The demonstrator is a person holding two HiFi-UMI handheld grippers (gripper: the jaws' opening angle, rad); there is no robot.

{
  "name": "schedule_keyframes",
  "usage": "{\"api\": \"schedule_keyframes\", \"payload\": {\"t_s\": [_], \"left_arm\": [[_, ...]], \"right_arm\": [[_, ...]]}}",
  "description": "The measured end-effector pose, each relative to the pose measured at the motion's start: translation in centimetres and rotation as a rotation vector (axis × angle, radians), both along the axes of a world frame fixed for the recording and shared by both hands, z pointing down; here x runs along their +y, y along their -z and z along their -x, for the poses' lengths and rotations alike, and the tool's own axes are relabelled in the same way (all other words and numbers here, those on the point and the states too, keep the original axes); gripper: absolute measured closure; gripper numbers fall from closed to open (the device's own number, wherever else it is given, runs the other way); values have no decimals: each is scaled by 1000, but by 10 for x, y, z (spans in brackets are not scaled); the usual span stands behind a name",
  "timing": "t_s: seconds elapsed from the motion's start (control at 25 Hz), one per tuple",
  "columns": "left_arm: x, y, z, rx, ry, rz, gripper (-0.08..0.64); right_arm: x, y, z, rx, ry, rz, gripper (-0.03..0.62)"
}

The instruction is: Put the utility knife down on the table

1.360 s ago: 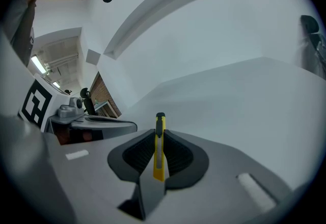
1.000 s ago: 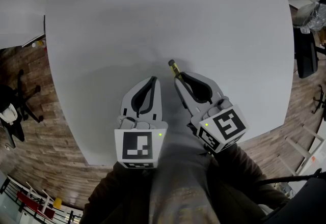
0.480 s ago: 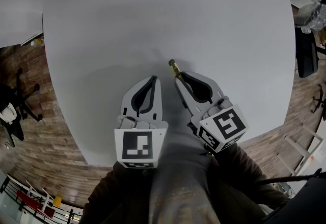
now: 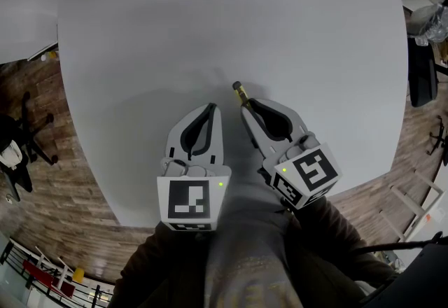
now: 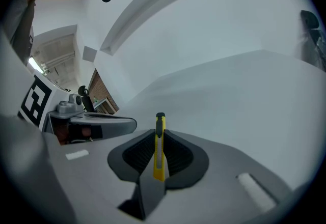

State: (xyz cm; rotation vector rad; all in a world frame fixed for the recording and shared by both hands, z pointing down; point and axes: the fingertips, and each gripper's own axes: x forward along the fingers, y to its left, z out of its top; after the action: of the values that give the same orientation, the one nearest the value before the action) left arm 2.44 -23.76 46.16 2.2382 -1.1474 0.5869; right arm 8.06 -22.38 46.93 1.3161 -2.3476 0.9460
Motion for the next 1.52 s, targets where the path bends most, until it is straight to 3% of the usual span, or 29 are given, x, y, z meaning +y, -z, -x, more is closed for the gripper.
{"api": "schedule_keyframes", "payload": {"t_s": [1.52], "left_arm": [[0, -7, 3, 2, -3, 15, 557]], "right_arm": [[5, -19, 0, 46, -5, 46, 537]]}}
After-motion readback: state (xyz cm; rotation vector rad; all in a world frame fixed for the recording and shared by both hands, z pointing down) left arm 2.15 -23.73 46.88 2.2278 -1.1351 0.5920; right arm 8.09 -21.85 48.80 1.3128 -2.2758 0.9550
